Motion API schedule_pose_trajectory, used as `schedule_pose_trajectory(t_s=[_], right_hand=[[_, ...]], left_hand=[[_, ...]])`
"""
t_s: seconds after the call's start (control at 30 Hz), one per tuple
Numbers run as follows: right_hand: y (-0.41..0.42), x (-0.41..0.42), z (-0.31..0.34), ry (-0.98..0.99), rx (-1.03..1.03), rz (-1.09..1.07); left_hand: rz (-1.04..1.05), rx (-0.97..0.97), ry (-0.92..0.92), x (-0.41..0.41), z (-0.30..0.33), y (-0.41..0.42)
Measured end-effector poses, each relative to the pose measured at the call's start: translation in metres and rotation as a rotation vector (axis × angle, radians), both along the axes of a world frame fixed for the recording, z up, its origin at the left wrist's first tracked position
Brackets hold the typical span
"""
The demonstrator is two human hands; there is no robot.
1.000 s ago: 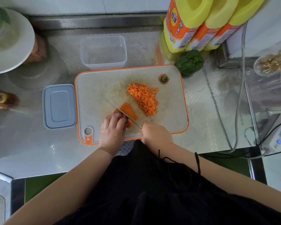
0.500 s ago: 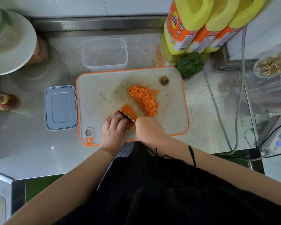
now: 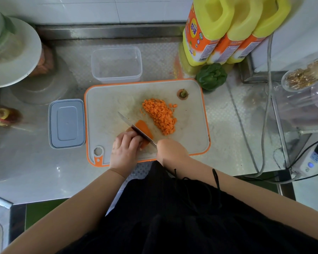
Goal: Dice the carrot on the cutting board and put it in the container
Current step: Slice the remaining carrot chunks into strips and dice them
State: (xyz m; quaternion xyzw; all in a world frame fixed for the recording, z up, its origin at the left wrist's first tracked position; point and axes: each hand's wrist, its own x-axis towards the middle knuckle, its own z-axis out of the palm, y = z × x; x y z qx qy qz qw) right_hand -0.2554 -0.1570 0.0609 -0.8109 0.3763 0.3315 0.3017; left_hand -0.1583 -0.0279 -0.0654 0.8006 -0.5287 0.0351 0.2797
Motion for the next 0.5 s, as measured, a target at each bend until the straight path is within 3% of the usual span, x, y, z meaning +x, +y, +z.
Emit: schedule_pose_trajectory(t_s=[0.5], right_hand=[[0.009,0.000,-0.020,-0.083,-0.049,-0.028]], left_hand=[[-0.023,-0.003,-0.060,0.001,0.002,-0.003]])
